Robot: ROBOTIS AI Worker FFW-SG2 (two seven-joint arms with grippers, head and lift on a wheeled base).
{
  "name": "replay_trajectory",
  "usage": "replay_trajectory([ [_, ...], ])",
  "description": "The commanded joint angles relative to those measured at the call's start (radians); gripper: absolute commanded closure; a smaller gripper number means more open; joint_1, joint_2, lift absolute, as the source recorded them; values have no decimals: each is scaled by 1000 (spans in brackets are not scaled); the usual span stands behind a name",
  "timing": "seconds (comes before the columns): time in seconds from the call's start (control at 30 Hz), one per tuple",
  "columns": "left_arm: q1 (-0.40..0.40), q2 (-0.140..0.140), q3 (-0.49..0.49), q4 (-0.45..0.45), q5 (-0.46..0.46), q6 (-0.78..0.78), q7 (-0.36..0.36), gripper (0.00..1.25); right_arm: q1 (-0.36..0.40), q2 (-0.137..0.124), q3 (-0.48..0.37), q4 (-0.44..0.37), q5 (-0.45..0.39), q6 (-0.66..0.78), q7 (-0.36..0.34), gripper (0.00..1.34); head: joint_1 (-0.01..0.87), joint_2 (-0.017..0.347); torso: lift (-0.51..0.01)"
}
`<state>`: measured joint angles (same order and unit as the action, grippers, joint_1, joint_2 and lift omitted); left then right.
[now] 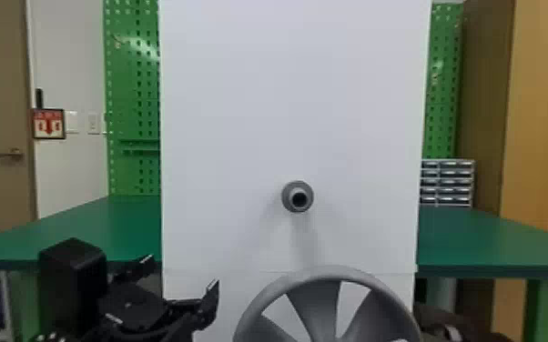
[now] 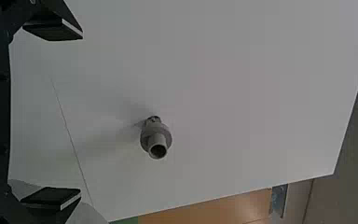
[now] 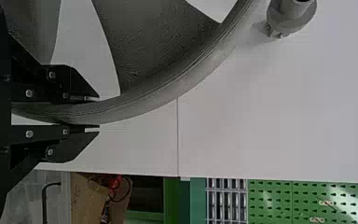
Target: Hold the wheel and insert it
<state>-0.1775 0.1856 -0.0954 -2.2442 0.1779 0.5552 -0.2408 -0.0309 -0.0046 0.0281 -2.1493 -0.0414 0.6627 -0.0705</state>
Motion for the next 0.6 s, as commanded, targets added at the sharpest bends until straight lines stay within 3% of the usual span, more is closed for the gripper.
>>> replay_trajectory([
  [0.0,0,0,0,0,0,0,0,101,-15,0,4,-11,11,6,0,1150,97,15,-442],
  [0.57,-2,0,2,0,-2,-1,1,101,-81,0,4,-54,20,135,0,1153,97,15,-442],
])
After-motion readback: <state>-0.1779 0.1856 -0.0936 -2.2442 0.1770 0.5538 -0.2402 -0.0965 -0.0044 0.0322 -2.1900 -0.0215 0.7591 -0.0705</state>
